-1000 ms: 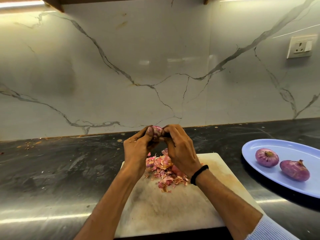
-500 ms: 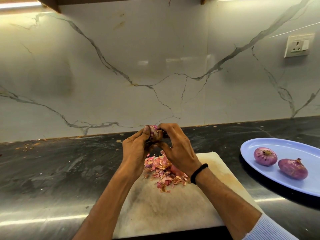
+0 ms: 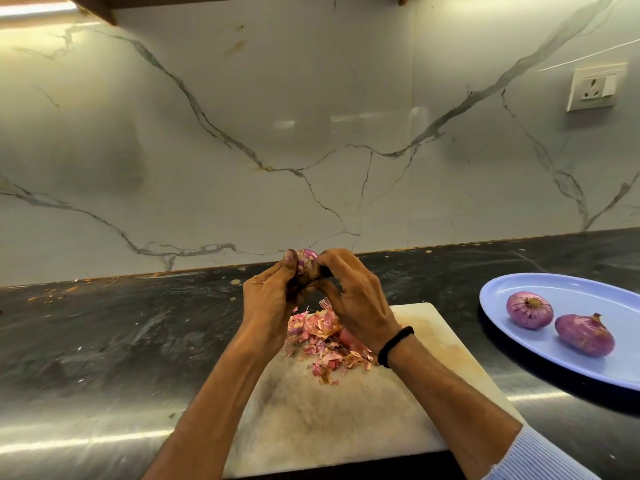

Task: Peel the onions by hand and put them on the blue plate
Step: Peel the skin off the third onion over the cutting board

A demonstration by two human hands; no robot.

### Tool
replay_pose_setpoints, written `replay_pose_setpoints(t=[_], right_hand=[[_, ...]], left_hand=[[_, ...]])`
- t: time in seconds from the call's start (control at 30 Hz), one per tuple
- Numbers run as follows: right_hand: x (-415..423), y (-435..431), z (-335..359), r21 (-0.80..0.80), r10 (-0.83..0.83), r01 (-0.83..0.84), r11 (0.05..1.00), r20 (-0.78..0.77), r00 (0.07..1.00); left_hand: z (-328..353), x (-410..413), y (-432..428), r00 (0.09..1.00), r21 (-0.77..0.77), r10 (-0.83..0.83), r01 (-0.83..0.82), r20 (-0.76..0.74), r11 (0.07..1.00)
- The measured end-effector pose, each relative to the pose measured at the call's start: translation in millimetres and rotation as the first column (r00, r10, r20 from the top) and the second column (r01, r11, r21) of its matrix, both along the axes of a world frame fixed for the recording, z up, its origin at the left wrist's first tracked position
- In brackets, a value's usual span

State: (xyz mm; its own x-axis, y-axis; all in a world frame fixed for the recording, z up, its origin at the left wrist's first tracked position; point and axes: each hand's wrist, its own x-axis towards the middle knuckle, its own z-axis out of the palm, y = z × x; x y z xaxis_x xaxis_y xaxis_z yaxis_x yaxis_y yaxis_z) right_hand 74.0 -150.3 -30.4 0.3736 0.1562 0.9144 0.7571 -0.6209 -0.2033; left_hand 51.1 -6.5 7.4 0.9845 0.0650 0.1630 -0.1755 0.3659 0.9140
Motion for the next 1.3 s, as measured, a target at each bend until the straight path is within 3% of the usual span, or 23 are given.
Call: replay_pose_setpoints(t=[0.3,0.8,1.1,1.3], right_hand=[[-5,1,2,0.060,0.017,-0.011,0.998,-0.088,0.996],[-1,1,0,-0.005,-0.034,0.034,0.999,-0.040,0.999],[-8,1,11,0.209,0.021,-0.004,0.978,-0.075,0.997],[-7,0,10,0.171,-0.013,0.016,0.985,-0.023,1.000]], left_hand=[[2,0,0,1.000,-0.034,0.001,-0.001,-0.003,0.999],[1,1,1,1.000,-0.024,-0.016,0.015,-0.024,1.000],[2,0,3,1.000,-0.009,-0.005,0.005,-0.031,1.000],[2,-2,3,0.996,0.057,-0.087,0.087,-0.010,0.995]])
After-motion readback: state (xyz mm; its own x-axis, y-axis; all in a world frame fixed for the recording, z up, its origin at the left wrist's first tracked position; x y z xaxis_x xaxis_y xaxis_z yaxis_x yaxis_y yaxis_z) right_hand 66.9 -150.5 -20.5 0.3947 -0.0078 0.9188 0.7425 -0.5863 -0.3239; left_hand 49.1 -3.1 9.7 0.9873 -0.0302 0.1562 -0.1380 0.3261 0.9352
